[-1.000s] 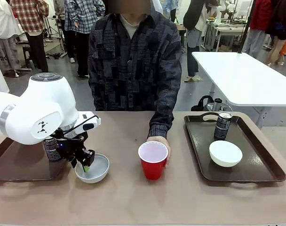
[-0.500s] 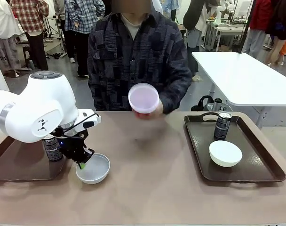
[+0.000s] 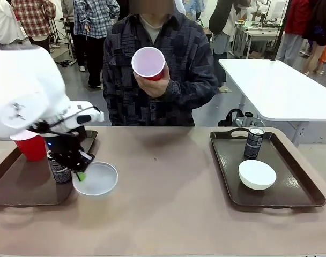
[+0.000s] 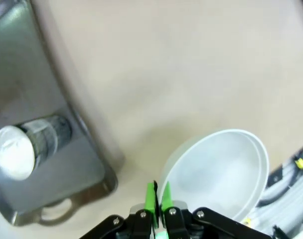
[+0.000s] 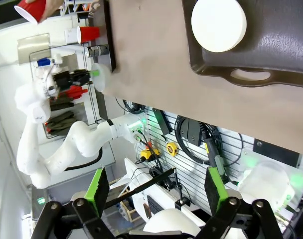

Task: Prepare tableware on both trays.
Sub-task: Pick up a Picnic Bowl from the table and place it on a Handle tray.

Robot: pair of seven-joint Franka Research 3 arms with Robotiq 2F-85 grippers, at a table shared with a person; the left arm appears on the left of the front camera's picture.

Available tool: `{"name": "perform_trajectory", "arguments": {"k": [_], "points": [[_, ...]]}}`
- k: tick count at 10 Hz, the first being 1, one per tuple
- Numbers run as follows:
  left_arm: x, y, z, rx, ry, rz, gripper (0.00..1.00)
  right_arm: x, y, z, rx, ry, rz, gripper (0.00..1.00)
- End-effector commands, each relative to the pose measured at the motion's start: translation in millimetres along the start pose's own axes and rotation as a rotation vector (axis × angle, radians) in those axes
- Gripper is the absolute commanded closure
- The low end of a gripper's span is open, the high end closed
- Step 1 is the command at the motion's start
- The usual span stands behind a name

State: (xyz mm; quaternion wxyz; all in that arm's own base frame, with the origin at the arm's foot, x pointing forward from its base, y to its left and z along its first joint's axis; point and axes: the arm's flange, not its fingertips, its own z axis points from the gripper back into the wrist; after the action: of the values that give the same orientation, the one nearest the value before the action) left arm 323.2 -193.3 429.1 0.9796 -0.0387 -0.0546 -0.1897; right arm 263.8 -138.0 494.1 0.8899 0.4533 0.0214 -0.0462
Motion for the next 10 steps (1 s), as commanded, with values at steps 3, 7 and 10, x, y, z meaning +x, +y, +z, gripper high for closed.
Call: {"name": "perform_trajectory", "arguments": {"k": [3,7,10], "points": [[-56.8,51.3,50.7,-0.018,-0.071,0.046,1.00,0.3,2.4,-0.4,0.017,0.000,0.004,0.00],[-79.5,140.9,83.2,-0.017,-0.122,0.231,1.00,0.3,2.4,-0.4,0.017,0.000,0.004,0.00],[-86.6,185.3,85.5,0.020,-0.079,0.341,1.00,0.3,2.4,-0.4,0.017,0.000,0.004,0.00]]}}
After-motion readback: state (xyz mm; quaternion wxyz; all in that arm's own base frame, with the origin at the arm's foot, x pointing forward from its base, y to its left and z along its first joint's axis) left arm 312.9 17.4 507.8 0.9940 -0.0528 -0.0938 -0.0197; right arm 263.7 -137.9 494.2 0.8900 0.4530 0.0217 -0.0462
